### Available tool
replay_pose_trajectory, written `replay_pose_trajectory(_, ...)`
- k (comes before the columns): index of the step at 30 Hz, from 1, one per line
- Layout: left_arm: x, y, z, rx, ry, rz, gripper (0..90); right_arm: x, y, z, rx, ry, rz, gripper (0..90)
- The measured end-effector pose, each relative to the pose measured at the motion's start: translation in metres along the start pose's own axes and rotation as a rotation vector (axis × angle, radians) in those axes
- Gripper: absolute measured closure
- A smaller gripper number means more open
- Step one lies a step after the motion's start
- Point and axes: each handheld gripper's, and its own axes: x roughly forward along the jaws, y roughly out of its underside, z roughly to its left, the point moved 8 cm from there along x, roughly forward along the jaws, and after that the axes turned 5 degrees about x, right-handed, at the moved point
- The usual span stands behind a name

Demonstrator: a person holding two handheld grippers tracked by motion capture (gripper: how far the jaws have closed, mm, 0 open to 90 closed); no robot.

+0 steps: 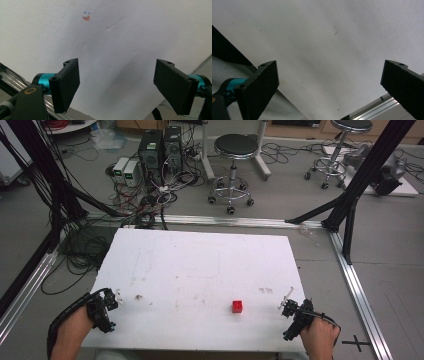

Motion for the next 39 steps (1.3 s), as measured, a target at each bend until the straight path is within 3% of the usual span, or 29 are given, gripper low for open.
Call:
replay_pose_trajectory(27,0.002,-0.001,0.000,-0.010,0.005,-0.011,21.4,-0.003,0.000,-0.002,0.000,0.011,-0.013,0.9)
replay_pose_trajectory(33,0.002,0.001,0.002,-0.019,0.007,-0.014,21.4,-0.005,0.005,-0.012,-0.001,0.005,-0.058,0.9)
replay_pose_trajectory(39,0.002,0.001,0.002,-0.021,0.008,-0.018,21.4,-0.011,0.007,-0.024,-0.069,0.015,-0.070,0.8)
